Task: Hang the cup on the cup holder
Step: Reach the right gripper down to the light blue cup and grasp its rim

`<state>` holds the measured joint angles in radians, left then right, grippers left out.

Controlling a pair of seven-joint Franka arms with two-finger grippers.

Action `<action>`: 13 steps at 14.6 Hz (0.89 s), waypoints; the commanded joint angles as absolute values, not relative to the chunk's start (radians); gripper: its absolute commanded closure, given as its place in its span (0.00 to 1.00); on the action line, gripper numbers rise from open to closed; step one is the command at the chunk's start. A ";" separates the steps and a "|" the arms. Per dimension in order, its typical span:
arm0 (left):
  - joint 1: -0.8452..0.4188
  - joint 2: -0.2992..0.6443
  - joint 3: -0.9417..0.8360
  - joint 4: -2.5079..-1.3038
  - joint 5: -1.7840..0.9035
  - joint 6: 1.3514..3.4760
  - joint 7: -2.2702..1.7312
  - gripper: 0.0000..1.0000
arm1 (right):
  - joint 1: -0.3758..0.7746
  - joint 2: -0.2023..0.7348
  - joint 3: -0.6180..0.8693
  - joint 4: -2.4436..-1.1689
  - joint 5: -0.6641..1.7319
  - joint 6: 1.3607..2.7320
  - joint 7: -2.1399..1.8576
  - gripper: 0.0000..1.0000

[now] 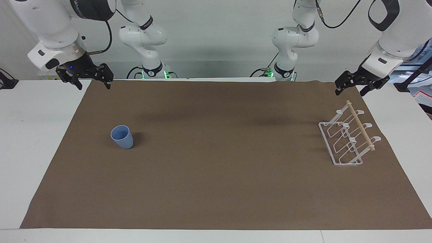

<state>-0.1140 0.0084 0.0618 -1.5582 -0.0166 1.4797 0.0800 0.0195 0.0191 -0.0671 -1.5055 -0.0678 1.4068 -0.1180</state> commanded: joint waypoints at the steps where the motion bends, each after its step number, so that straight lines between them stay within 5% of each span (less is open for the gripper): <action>1: -0.126 -0.006 0.087 -1.580 -0.020 1.500 0.094 0.00 | 0.017 0.015 -0.067 -1.500 -0.020 1.401 -0.100 0.00; 4: -0.127 -0.008 0.087 -1.582 -0.020 1.489 0.094 0.00 | 0.017 0.008 -0.067 -1.519 -0.017 1.408 -0.101 0.00; 8: -0.126 0.000 0.086 -1.580 -0.023 1.497 0.091 0.00 | -0.040 -0.032 -0.072 -1.754 -0.014 1.721 -0.217 0.00; 13: -0.147 0.000 0.084 -1.586 -0.021 1.526 0.087 0.00 | -0.112 0.064 -0.072 -1.957 0.074 2.040 -0.336 0.00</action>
<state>-0.1315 0.0115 0.0701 -1.5630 -0.0168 1.5019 0.0801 -0.1056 0.0498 -0.0784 -1.8827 0.0501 1.9429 -0.3097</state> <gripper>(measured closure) 0.000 0.000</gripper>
